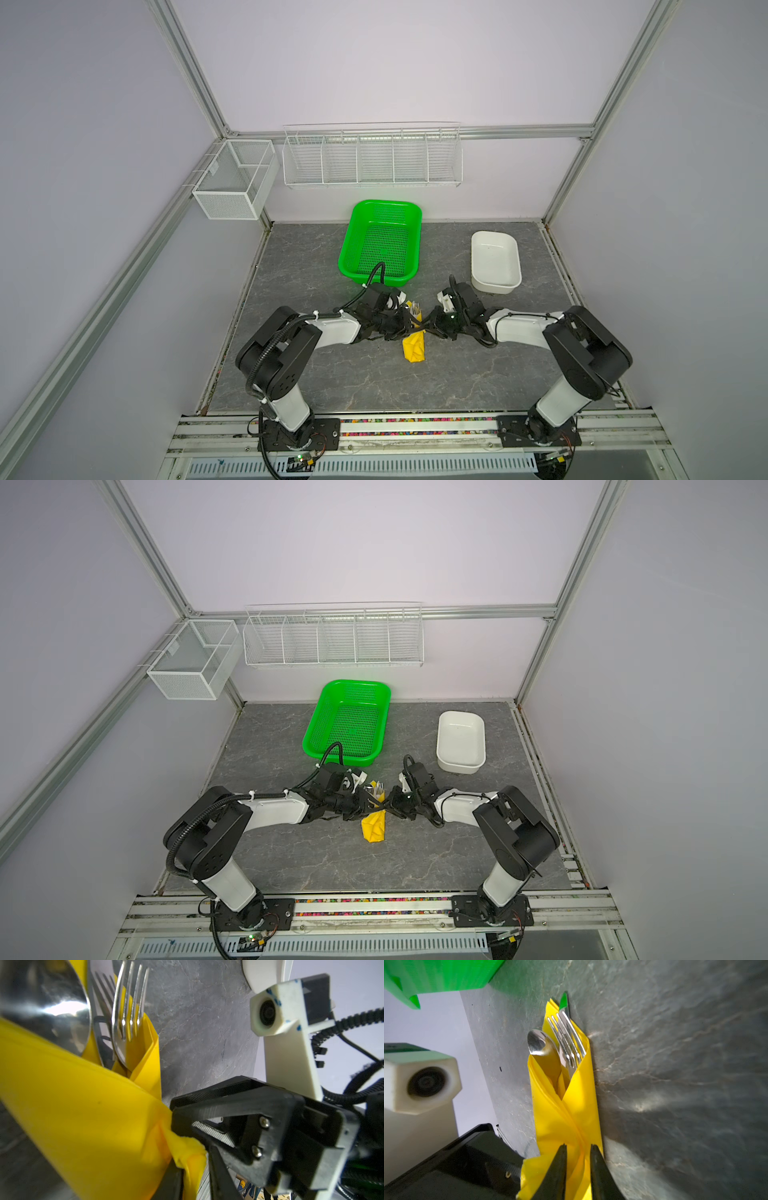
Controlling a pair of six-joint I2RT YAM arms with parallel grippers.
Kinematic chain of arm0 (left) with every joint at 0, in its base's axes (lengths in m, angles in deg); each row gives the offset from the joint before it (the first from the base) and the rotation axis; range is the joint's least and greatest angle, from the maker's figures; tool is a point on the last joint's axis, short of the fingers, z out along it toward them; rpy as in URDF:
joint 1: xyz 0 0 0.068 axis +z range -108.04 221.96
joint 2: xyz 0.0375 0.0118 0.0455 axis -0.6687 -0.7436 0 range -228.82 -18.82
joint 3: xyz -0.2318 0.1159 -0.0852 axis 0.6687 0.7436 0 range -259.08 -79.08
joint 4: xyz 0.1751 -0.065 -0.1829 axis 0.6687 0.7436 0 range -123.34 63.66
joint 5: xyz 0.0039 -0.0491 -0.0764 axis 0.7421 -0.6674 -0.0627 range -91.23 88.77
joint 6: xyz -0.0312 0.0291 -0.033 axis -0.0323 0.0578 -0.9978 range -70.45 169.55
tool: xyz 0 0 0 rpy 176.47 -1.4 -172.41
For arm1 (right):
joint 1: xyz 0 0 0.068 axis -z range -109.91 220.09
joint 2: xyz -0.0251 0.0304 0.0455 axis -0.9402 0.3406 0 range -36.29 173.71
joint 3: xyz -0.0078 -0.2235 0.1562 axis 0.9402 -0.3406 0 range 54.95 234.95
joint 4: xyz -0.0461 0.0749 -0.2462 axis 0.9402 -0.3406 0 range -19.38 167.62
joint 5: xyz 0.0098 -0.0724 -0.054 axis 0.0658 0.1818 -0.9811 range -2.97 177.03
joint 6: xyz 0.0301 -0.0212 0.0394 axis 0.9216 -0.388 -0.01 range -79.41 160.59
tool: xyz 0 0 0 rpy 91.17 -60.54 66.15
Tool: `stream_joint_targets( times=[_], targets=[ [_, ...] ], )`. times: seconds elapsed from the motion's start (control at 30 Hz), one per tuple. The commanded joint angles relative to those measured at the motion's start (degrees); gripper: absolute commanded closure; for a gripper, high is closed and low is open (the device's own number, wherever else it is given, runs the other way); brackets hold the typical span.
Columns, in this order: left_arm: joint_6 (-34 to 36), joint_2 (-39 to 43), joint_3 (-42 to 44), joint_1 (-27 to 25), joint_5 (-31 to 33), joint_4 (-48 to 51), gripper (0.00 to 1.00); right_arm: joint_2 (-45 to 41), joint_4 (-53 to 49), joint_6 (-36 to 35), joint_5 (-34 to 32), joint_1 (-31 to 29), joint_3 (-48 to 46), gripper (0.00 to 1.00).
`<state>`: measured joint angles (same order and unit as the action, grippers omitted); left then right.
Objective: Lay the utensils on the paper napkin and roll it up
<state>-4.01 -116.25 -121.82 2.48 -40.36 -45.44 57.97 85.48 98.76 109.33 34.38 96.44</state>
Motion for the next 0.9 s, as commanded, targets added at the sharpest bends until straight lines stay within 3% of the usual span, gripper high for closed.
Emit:
stream_joint_targets(
  times=[0.0, 0.4, 0.63, 0.77, 0.87],
  targets=[
    [-0.7, -1.3, 0.6, 0.2, -0.6, -2.0, 0.74, -2.8, -2.3, 0.6, -1.2, 0.0, -1.0, 0.65],
    [-1.7, -2.3, 0.2, 0.2, -0.4, -2.2, 0.59, -11.7, -8.4, 1.8, -8.5, 0.5, -5.2, 0.5],
    [-2.9, -3.1, -0.3, 0.2, -0.9, -2.6, 0.57, -19.5, -9.2, 1.5, -11.1, -0.7, -8.8, 0.51],
    [-4.5, -3.7, -0.2, 0.2, -1.8, -4.9, 0.54, -19.6, -8.5, 0.6, -10.4, -3.8, -7.8, 0.51],
    [-5.1, -4.1, -0.5, 0.2, -2.3, -5.3, 0.53, -19.1, -8.4, 1.2, -13.4, -7.4, -6.8, 0.51]
  ],
)
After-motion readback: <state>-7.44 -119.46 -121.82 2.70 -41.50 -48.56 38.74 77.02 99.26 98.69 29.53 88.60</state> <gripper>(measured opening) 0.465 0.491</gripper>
